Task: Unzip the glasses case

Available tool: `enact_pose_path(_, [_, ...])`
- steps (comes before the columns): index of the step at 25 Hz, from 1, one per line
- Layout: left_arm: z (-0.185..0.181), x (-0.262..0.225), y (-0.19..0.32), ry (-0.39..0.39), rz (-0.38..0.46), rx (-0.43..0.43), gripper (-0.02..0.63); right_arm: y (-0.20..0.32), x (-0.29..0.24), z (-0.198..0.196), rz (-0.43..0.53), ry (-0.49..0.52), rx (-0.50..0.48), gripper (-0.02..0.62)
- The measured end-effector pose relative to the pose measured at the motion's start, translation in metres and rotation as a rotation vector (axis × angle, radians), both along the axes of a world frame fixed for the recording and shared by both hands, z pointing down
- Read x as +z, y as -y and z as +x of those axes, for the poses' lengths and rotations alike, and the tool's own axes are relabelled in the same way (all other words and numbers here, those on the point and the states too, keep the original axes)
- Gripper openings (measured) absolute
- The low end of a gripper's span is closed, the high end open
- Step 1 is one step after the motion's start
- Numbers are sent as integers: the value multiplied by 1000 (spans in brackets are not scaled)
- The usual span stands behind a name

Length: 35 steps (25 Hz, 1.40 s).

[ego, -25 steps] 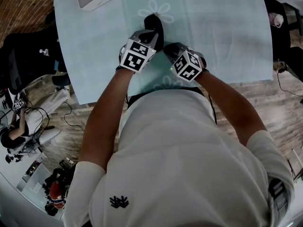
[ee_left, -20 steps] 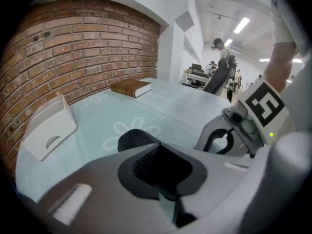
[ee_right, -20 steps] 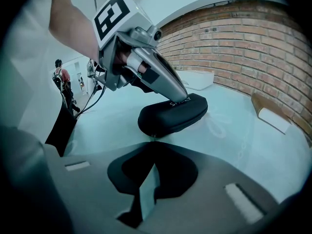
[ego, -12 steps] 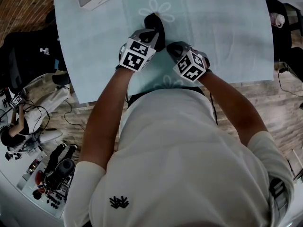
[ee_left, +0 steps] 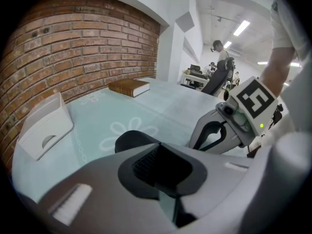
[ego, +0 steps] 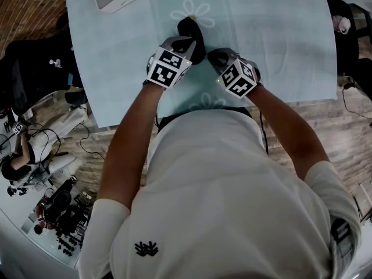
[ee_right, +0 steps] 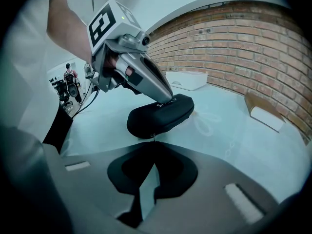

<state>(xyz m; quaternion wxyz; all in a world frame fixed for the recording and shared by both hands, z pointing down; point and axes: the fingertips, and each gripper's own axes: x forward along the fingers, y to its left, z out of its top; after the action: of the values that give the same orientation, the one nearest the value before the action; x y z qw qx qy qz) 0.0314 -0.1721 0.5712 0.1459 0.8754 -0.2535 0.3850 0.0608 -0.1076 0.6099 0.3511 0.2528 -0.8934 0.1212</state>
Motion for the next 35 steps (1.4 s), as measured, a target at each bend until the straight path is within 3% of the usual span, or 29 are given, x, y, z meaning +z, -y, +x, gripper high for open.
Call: enact_pose_path(35, [1,-2,2,-59,-34,-22,52,60,0,7,-6,-8,-41,2])
